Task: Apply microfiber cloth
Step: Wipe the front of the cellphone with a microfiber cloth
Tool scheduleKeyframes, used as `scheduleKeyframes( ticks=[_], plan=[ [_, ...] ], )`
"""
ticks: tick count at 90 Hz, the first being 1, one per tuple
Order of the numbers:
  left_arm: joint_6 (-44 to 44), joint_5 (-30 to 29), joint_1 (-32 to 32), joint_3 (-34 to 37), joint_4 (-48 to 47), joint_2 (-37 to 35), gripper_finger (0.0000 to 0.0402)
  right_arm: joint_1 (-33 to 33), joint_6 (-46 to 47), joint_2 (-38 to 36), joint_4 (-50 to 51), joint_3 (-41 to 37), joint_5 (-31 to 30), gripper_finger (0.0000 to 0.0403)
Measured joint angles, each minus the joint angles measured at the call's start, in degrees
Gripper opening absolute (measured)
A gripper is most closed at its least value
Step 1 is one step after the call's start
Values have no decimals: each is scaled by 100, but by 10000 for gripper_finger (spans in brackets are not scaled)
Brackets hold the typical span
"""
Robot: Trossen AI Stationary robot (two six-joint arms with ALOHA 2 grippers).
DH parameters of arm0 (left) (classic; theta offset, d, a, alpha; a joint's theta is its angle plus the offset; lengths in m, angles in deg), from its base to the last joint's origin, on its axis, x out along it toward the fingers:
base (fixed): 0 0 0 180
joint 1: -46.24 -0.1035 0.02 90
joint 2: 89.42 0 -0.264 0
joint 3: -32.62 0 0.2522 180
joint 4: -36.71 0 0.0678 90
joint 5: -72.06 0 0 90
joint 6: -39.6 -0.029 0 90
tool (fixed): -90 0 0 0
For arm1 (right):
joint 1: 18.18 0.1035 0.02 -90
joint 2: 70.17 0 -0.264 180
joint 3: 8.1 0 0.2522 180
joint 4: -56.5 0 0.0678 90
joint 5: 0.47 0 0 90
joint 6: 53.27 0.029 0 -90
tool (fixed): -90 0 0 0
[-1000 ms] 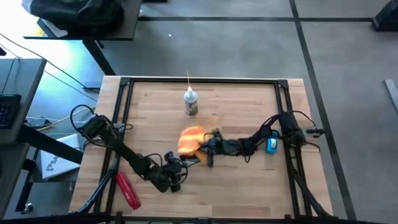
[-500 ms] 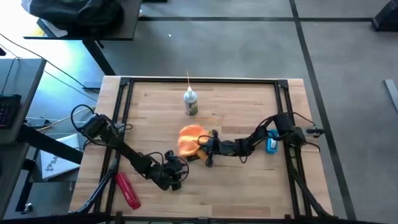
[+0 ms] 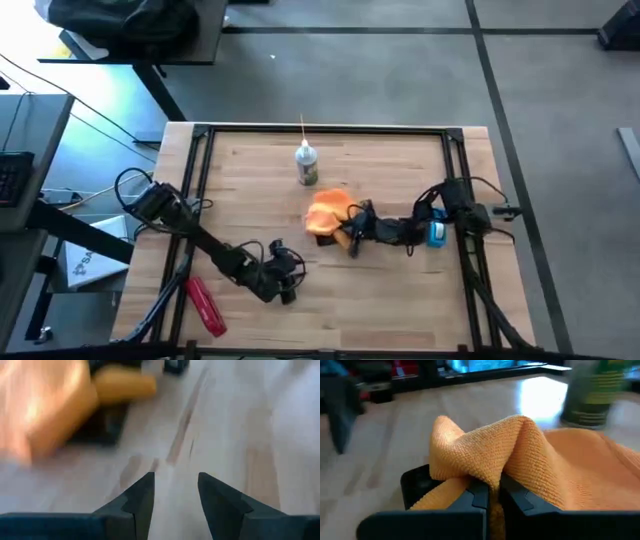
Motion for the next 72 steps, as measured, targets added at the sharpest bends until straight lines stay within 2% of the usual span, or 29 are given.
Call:
scheduleKeyframes(
  ticks=[13,30,41,61,72],
  plan=[
    [-701,224,-366,-6,468,-4,133,110,-117,2,856,812,225,0],
    [-758,603,-562,-6,190,-4,133,107,-150,7,1638,1434,255,0],
    [-733,616,-524,-6,51,-4,133,105,-137,7,1946,1594,240,0],
    [-395,483,-452,-6,-662,-4,133,105,-123,2,1949,1601,242,0],
    [-309,554,-452,1,-734,-11,133,107,-113,0,1944,1601,242,0]
  ],
)
